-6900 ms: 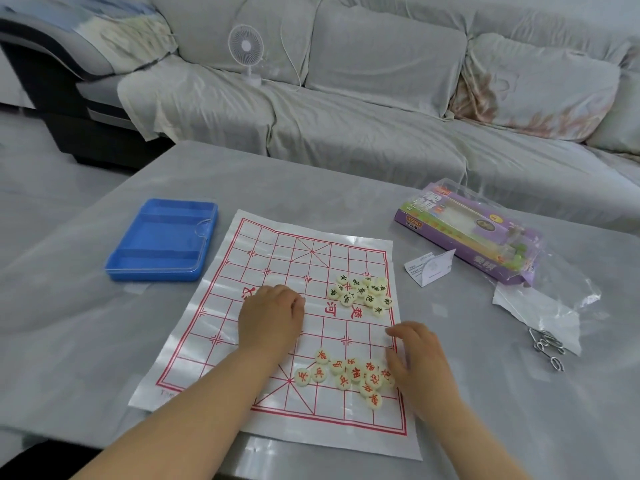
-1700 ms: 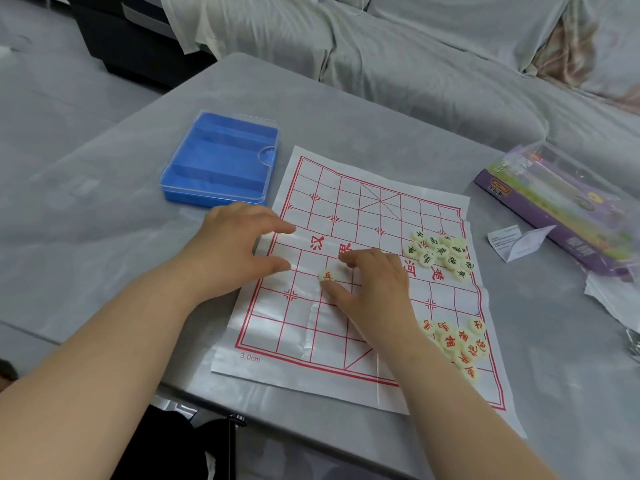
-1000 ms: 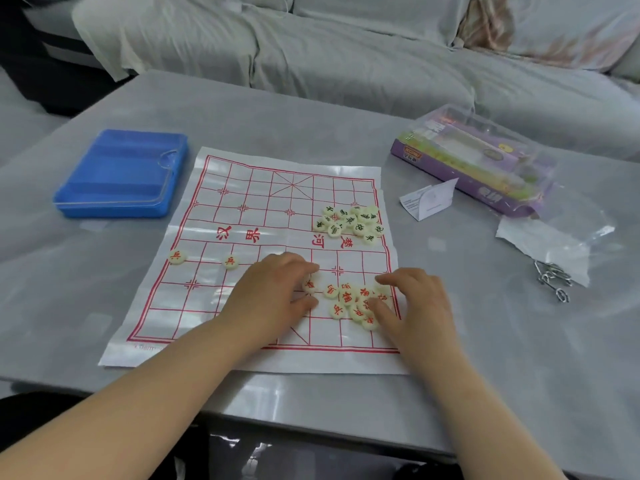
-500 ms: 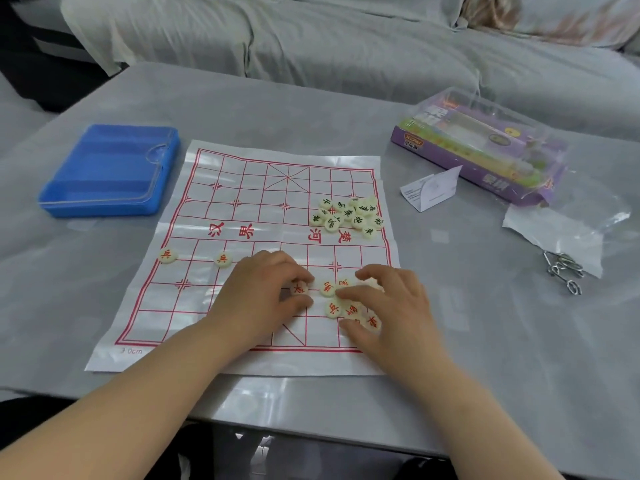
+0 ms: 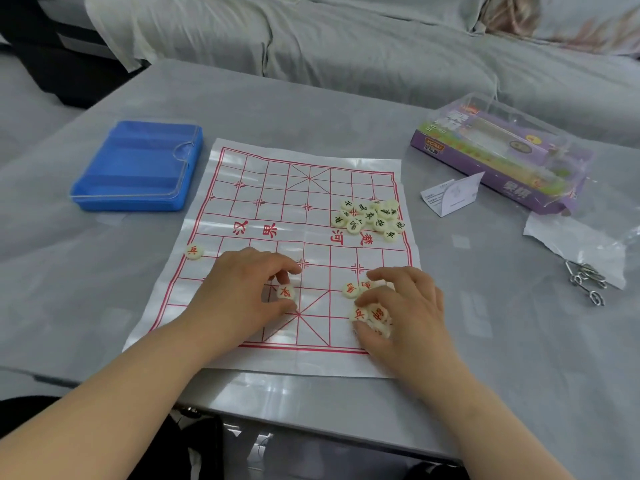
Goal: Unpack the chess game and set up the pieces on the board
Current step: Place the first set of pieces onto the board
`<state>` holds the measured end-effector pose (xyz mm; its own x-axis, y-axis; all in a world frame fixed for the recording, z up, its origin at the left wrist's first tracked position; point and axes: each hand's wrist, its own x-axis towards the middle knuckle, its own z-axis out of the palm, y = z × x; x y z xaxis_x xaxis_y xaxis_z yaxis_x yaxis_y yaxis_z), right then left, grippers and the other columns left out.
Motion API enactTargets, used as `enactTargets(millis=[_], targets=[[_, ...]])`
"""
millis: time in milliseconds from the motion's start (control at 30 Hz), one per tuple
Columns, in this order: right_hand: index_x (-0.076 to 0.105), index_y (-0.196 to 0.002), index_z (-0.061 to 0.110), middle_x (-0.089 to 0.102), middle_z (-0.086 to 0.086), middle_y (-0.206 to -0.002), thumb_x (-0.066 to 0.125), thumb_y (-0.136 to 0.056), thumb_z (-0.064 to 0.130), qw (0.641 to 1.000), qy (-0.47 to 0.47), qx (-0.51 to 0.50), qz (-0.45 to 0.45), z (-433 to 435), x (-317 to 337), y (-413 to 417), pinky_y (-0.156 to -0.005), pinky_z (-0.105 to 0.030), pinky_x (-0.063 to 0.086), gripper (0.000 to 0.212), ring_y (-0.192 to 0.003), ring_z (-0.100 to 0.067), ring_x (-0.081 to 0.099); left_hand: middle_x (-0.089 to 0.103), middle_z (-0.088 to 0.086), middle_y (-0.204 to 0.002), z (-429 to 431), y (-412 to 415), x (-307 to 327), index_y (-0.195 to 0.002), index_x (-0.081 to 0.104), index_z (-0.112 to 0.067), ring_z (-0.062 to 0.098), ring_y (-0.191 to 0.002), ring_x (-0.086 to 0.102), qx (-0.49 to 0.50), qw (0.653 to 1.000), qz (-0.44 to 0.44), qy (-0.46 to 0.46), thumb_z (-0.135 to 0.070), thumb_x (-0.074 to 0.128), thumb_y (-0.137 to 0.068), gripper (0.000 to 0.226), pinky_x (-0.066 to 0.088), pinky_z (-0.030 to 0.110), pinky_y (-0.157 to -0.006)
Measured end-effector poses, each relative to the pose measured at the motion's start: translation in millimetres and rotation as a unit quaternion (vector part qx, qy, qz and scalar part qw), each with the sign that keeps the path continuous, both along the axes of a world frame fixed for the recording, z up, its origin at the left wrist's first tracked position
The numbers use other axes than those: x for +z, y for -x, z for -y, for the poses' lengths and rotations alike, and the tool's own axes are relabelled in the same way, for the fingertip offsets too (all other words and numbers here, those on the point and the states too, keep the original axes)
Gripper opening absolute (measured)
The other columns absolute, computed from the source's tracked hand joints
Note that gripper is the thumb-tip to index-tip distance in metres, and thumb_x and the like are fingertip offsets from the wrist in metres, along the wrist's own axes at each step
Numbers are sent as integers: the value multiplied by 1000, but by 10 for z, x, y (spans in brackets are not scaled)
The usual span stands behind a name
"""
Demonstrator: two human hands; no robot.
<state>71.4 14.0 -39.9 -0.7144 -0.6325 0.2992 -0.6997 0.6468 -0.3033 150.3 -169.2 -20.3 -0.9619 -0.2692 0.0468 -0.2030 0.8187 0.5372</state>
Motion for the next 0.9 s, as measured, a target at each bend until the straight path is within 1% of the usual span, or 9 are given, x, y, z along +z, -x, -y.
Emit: enactTargets(millis=[67, 133, 233, 333, 500, 633, 767, 833, 900], targets=[[67, -71, 25, 67, 3, -97, 55, -64, 39, 1000, 17, 5, 7, 72, 63, -1, -81, -32, 32, 20, -102, -15, 40, 48, -20, -94, 76, -71, -18, -112, 53, -36, 7, -101, 45, -9, 1000, 11, -2, -32, 65, -80, 34, 29, 21, -95], [68, -83, 23, 61, 4, -112, 63, -71, 33, 1000, -1, 2, 19, 203, 126, 25, -90, -32, 27, 16, -115, -18, 41, 46, -25, -88, 124, -139, -35, -103, 51, -40, 5, -96, 44, -18, 1000, 15, -12, -33, 67, -77, 31, 30, 21, -91], [61, -108, 26, 40, 12, -136, 58, -84, 33, 994, -53, 17, 94, 446, 132, 113, -100, -23, 10, 24, -132, -14, 17, 45, -25, -86, 170, -203, -80, -108, 54, -38, 3, -91, 40, -15, 1000, 22, -10, -38, 67, -76, 34, 25, 17, -79], [59, -110, 25, 38, 11, -138, 55, -86, 32, 994, -61, 12, 91, 724, 141, 152, -100, -23, 6, 25, -133, -14, 15, 46, -22, -92, 206, -222, -97, -115, 53, -36, 2, -90, 38, -17, 1000, 20, -2, -40, 65, -77, 40, 23, 17, -74], [59, -110, 24, 41, 10, -135, 56, -86, 32, 992, -85, -13, 94, 878, 98, 204, -101, -25, 11, 26, -132, -16, 19, 51, -20, -104, 240, -223, -90, -119, 52, -36, 3, -99, 39, -47, 999, 18, 8, -50, 61, -78, 44, 20, 18, -80], [59, -111, 25, 40, 10, -136, 58, -84, 35, 991, -84, 0, 104, 861, 111, 222, -98, -25, 10, 28, -131, -16, 19, 59, -15, -106, 249, -192, -110, -109, 63, -30, 10, -105, 48, -56, 998, 2, 21, -69, 34, -68, 63, 23, 21, -82], [53, -119, 29, 40, 13, -136, 59, -84, 37, 994, -54, -2, 92, 649, 249, 242, -101, -24, 9, 36, -131, -12, 22, 64, -9, -102, 244, -157, -134, -101, 69, -27, 14, -98, 54, -51, 998, -8, 17, -66, 23, -63, 72, 27, 24, -82], [56, -115, 27, 45, 11, -132, 60, -84, 32, 993, -35, -21, 107, 420, 310, 276, -104, -23, 15, 31, -128, -10, 30, 63, -10, -103, 203, -135, -98, -103, 68, -25, 13, -98, 53, -54, 998, -11, 15, -65, 25, -65, 70, 28, 22, -82], [59, -111, 24, 49, 9, -127, 61, -85, 26, 987, -33, -43, 149, 139, 335, 286, -103, -23, 27, 26, -121, -10, 39, 58, -14, -106, 145, -112, -77, -108, 65, -26, 7, -98, 49, -64, 998, -1, 13, -64, 27, -65, 69, 28, 13, -79]])
